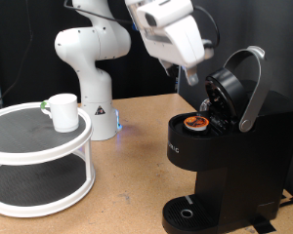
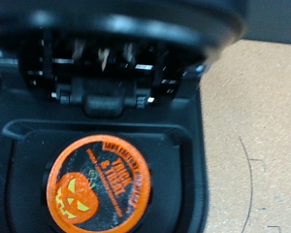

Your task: Make a cup of coffee with the keurig machine

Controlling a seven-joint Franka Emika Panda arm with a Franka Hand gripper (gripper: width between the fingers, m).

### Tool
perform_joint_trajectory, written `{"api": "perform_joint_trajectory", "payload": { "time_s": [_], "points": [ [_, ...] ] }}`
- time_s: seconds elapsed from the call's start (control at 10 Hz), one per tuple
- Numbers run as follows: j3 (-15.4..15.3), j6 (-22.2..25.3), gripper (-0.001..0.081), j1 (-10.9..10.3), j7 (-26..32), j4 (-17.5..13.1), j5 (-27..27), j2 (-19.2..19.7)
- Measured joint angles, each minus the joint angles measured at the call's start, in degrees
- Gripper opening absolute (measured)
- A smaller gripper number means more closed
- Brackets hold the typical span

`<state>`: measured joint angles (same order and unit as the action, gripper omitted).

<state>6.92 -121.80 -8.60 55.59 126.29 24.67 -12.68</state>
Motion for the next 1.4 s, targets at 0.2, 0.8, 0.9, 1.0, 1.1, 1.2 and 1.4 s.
{"api": "perform_joint_trajectory", "payload": {
  "time_s": [0.2, 0.8, 0.9, 1.0, 1.1, 1.2, 1.4],
  "points": [
    [0.76, 3.77, 0.0803, 0.38, -0.27, -2.68, 0.3, -0.69],
    [1.11, 13.9, 0.0803, 0.46, 1.11, -6.25, -4.83, -0.37],
    [1.35, 13.01, 0.0803, 0.53, 0.7, -6.62, -4.42, -0.41],
    [1.64, 12.34, 0.0803, 0.66, 0.61, -6.95, -3.62, -0.46],
    [2.07, 12.2, 0.0803, 0.73, 0.61, -7.36, -2.71, -0.49],
    [2.36, 12.2, 0.0803, 0.92, 0.61, -7.74, -2.13, -0.5],
    [2.74, 12.82, 0.0803, 1.08, 0.61, -8.35, -1.79, -0.49]
  ]
}}
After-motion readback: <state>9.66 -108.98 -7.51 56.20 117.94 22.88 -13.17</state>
